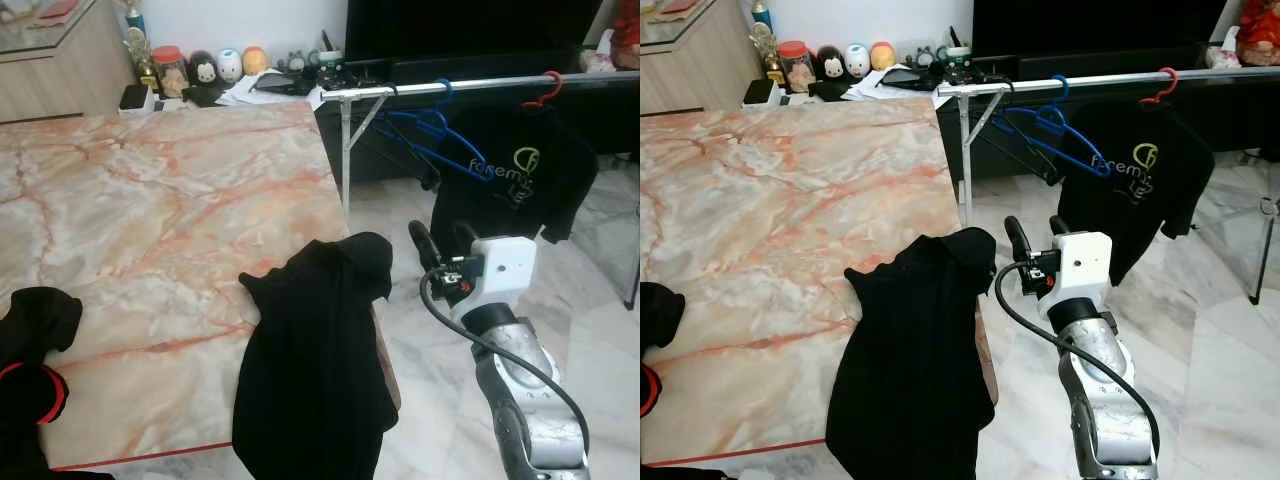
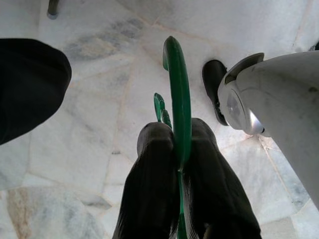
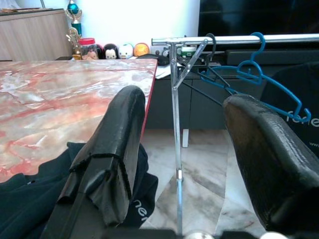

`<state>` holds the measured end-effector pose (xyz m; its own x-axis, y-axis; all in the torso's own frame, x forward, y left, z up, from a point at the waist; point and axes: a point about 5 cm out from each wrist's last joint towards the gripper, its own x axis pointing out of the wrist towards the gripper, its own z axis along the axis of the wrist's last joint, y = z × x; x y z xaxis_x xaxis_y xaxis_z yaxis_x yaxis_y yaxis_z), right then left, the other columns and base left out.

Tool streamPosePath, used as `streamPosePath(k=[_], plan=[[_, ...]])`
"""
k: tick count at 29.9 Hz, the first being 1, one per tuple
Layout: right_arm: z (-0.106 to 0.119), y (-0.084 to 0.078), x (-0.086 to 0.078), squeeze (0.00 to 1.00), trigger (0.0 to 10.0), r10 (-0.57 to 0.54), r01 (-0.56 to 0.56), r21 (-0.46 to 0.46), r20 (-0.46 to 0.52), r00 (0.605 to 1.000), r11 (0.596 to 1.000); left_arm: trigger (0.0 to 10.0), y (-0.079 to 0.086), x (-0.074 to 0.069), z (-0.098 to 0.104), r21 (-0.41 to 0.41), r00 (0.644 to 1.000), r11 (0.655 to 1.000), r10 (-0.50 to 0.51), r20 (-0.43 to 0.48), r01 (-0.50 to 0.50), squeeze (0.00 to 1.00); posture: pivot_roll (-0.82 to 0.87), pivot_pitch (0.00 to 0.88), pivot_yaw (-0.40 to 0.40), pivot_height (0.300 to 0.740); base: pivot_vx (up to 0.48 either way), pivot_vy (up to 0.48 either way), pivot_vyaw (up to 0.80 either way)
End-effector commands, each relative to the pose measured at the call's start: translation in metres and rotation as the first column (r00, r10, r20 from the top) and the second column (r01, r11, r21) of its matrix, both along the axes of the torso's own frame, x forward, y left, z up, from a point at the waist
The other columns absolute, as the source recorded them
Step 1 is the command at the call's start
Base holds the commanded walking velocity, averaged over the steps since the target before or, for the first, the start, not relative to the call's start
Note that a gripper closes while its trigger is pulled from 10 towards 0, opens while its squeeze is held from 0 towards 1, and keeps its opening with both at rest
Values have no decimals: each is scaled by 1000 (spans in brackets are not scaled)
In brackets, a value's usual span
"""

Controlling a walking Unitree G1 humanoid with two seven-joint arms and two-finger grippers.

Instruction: Hang hanger

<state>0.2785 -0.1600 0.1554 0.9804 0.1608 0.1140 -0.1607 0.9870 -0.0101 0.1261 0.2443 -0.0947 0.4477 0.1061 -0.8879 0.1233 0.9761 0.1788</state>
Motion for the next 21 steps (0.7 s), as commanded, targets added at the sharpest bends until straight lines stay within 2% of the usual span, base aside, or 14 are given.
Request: streamPosePath(k=[1, 7, 16, 21], plan=[[-1, 1, 2, 0, 10000, -4, 4, 1, 0, 1000, 1000, 10000, -4, -7, -3, -3, 1000, 1000, -7, -27, 7, 0, -86, 77, 6, 740, 0, 0, 0], [0, 0, 5, 0, 10000, -6, 6, 0, 9, 1000, 1000, 10000, -16, -10, -7, -27, 1000, 1000, 4, -26, -5, 0, -84, 75, 4, 740, 0, 0, 0], [-1, 0, 8, 0, 10000, -4, 4, -9, 12, 1000, 1000, 10000, -20, -12, -9, -25, 999, 1000, 0, -35, -1, 0, -83, 70, 3, 740, 0, 0, 0], [-1, 1, 9, 0, 10000, -1, 1, -13, 15, 1000, 1000, 10000, -25, -8, -9, -28, 1000, 1000, -3, -30, 2, 0, -84, 66, 4, 740, 0, 0, 0]])
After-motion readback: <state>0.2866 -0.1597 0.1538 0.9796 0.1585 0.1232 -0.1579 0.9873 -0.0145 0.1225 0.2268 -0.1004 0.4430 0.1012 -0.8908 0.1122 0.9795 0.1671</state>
